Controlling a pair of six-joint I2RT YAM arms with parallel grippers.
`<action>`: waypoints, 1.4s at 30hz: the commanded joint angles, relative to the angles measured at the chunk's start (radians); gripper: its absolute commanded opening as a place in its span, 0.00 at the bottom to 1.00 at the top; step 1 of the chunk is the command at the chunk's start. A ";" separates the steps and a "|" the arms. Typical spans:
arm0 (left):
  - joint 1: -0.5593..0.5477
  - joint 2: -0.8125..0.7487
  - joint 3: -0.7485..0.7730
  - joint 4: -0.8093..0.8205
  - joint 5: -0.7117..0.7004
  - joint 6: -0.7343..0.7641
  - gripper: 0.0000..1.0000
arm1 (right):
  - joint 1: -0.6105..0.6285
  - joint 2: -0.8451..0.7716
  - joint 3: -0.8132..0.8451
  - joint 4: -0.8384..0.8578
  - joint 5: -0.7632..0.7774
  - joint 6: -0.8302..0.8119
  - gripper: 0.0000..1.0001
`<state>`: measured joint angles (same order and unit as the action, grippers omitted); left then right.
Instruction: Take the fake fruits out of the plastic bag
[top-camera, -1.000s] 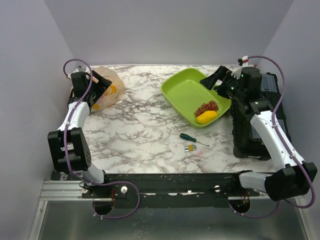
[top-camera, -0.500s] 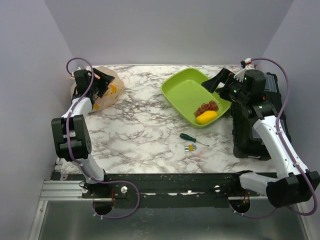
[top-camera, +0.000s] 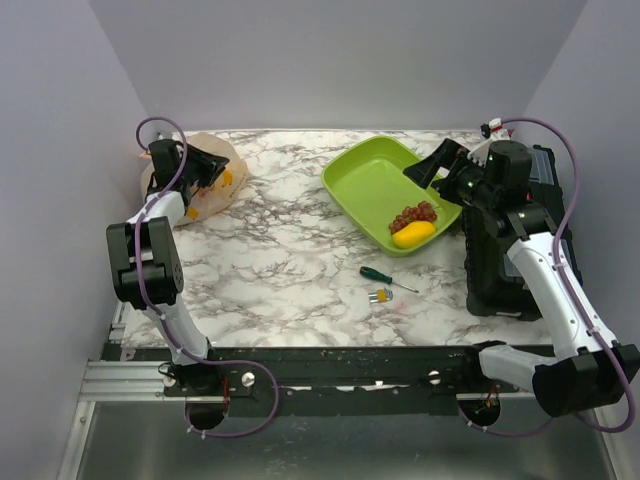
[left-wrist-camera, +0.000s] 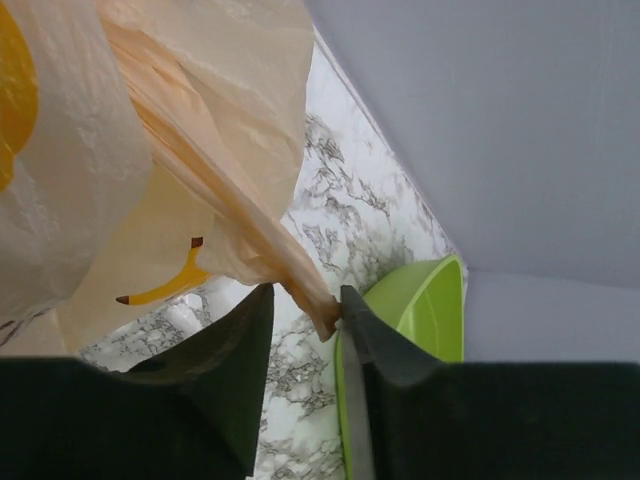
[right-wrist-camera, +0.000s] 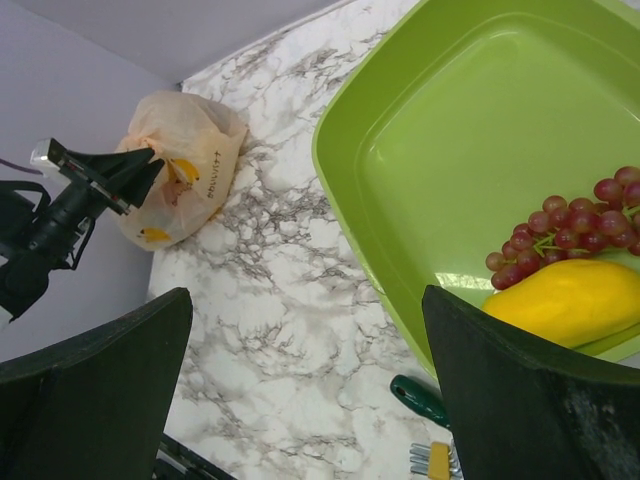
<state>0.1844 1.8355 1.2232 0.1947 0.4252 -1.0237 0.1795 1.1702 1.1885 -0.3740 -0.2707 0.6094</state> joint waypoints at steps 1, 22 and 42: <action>0.010 0.010 0.007 0.045 0.048 -0.011 0.23 | 0.002 0.010 0.014 -0.026 -0.002 0.006 1.00; -0.010 -0.233 -0.090 -0.463 -0.074 -0.052 0.00 | 0.045 0.063 -0.071 0.009 -0.015 -0.007 1.00; -0.409 -0.706 -0.550 -0.476 -0.015 0.079 0.00 | 0.338 0.149 -0.104 0.066 0.142 -0.035 1.00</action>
<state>-0.1444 1.2331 0.7479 -0.2783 0.3824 -0.9844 0.4545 1.2800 1.0878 -0.3466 -0.1989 0.5945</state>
